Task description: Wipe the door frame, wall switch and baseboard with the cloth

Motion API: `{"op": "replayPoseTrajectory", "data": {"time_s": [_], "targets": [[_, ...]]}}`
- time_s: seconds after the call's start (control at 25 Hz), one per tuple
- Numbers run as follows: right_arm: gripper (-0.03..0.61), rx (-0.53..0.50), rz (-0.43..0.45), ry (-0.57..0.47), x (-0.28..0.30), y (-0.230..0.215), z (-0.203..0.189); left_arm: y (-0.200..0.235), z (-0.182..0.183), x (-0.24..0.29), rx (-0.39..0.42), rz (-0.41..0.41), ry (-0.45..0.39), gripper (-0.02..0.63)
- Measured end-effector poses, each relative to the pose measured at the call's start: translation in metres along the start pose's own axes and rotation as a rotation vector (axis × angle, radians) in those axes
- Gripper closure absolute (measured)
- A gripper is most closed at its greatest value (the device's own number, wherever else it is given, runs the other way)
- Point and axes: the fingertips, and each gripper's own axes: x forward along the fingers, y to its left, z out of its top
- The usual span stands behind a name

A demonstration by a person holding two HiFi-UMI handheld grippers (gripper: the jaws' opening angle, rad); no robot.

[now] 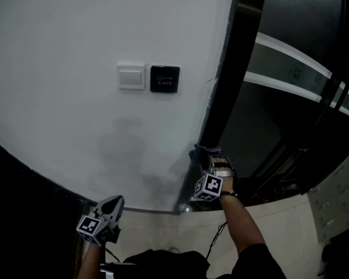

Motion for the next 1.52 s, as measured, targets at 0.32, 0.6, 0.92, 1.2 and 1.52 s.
{"op": "replayPoseTrajectory", "data": {"time_s": [0.32,0.6,0.92,1.2,1.52], "targets": [[0.485,-0.016,0.035,-0.010,0.009,0.025,-0.006,-0.003,-0.006,0.002,0.002,0.010,0.013,0.612],[0.485,-0.009,0.083,0.017,0.019,0.053,-0.015,0.001,-0.017,0.003,-0.009,0.023,0.044,0.612],[0.485,-0.064,0.123,-0.006,0.026,0.071,-0.018,-0.002,-0.023,0.004,-0.023,0.038,0.067,0.612],[0.485,-0.002,0.176,0.013,0.027,0.084,-0.016,0.002,-0.025,0.007,-0.001,0.051,0.077,0.612],[0.485,0.008,0.246,0.047,0.036,0.106,-0.022,0.005,-0.031,-0.003,-0.003,0.065,0.109,0.612]]}}
